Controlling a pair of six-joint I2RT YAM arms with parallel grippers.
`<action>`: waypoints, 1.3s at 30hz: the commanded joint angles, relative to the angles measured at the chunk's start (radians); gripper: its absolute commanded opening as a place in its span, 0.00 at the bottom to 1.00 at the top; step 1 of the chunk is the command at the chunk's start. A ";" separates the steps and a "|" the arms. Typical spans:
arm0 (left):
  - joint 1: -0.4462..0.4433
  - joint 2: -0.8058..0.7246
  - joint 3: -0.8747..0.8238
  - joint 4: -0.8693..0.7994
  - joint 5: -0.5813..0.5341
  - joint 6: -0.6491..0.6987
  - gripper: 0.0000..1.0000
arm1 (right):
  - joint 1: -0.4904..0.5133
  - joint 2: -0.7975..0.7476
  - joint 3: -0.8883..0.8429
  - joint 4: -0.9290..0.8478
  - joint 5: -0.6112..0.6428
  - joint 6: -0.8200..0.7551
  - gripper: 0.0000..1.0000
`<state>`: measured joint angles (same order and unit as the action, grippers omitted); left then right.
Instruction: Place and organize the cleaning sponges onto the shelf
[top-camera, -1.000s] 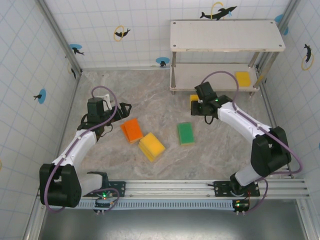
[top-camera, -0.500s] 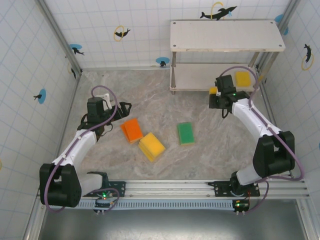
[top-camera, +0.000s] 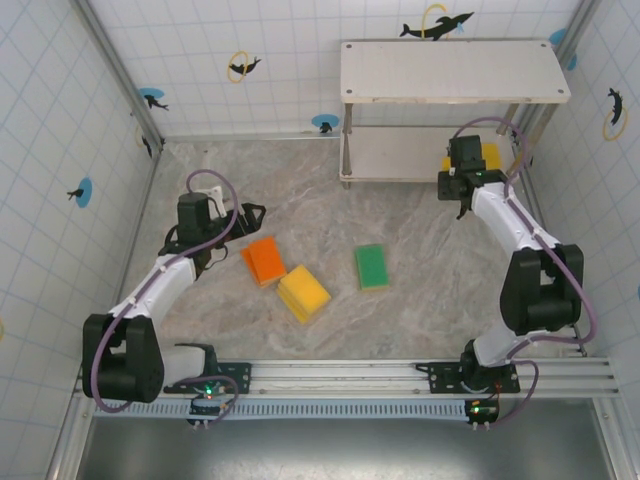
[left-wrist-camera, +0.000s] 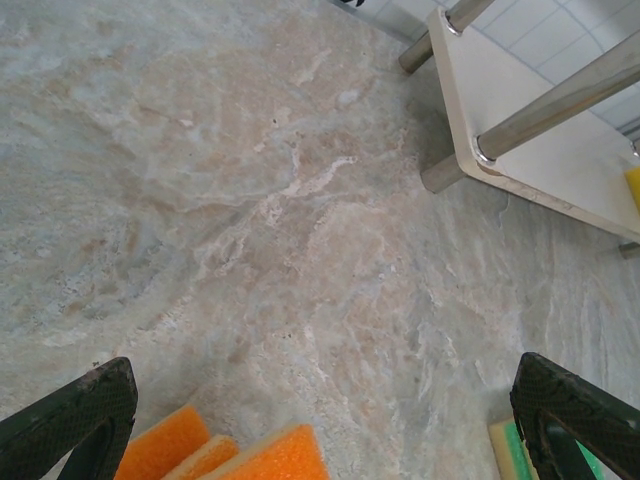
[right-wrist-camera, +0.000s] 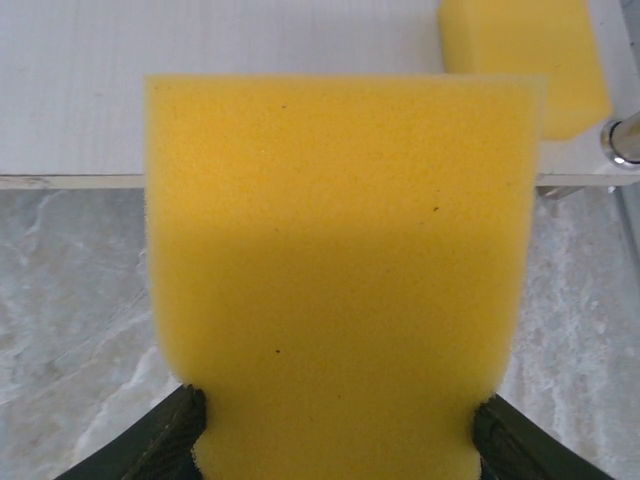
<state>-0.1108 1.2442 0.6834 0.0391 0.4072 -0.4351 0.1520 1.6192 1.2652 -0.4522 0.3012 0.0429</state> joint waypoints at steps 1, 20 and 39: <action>-0.003 0.019 0.037 0.008 -0.007 0.044 0.98 | 0.000 0.023 0.012 0.100 0.088 -0.033 0.57; -0.002 0.073 0.049 0.049 0.018 0.054 0.98 | -0.002 0.141 0.040 0.196 0.170 -0.100 0.57; -0.002 0.100 0.063 0.051 0.024 0.062 0.98 | -0.042 0.247 0.131 0.202 0.082 -0.083 0.56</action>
<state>-0.1108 1.3319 0.7158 0.0776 0.4114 -0.3927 0.1249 1.8420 1.3499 -0.2813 0.4038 -0.0479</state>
